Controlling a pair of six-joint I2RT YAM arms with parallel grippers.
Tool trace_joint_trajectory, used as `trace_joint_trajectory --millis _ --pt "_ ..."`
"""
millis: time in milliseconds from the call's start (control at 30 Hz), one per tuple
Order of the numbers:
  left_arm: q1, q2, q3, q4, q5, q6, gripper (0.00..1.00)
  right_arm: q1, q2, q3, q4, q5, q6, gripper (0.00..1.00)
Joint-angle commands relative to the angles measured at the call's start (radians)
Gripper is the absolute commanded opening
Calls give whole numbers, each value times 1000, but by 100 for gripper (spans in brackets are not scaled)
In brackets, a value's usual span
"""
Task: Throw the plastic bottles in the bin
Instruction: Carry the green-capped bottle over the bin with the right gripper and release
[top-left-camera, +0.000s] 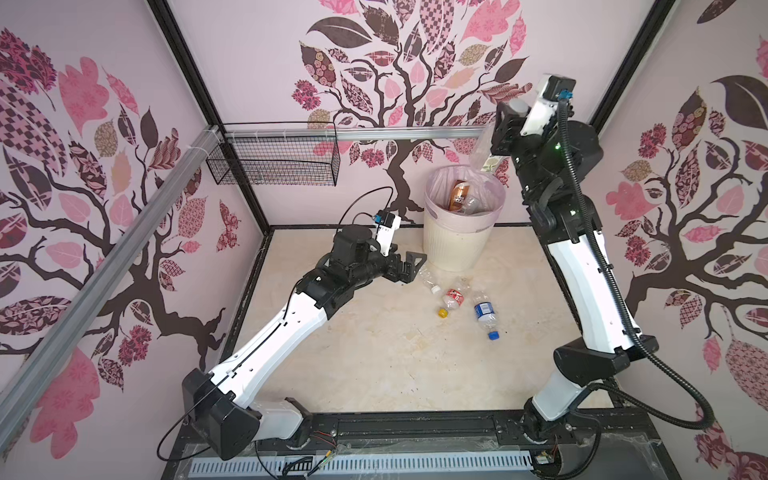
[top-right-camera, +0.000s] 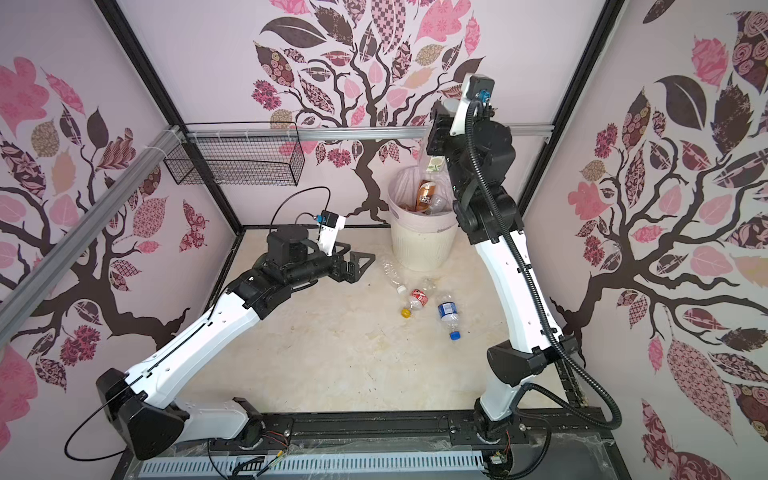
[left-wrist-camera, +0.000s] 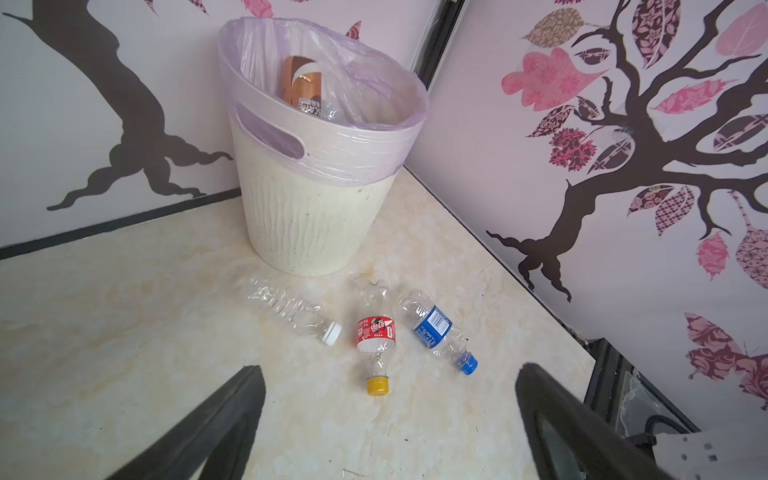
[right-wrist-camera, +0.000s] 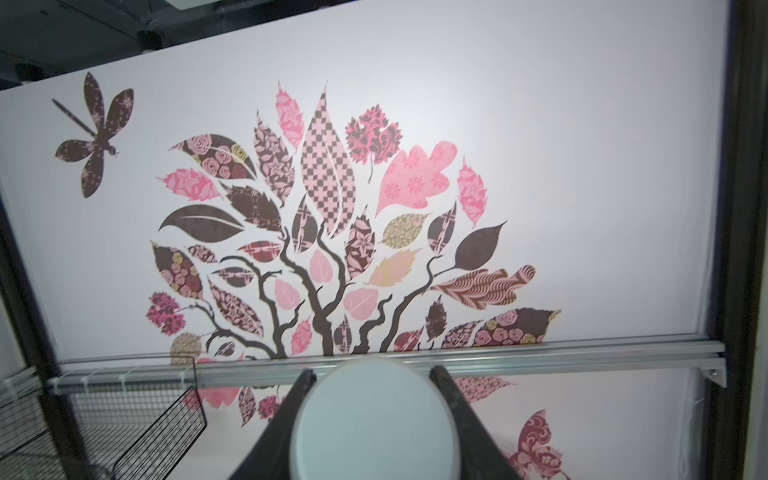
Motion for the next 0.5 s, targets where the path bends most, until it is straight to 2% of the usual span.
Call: trace_joint_trajectory --millis 0,100,200,233,267,300,467 --pt "-5 21 34 1 -1 27 98 -64 173 98 -35 20 4 17" --pt "-5 32 29 2 -10 32 98 -100 359 236 -137 -34 64 20" --pt "-6 43 27 -2 -17 34 98 -111 486 291 -199 -88 102 38" --pt "-5 49 26 -5 -21 34 98 -113 506 302 -223 -98 115 51" --pt "-6 53 27 -11 -29 34 98 -113 510 302 -240 -102 130 67" --pt "-5 60 26 -17 -36 34 98 -113 503 289 -239 -106 140 76" --pt "-3 107 31 -48 -83 18 98 -113 363 94 -114 -113 136 99"
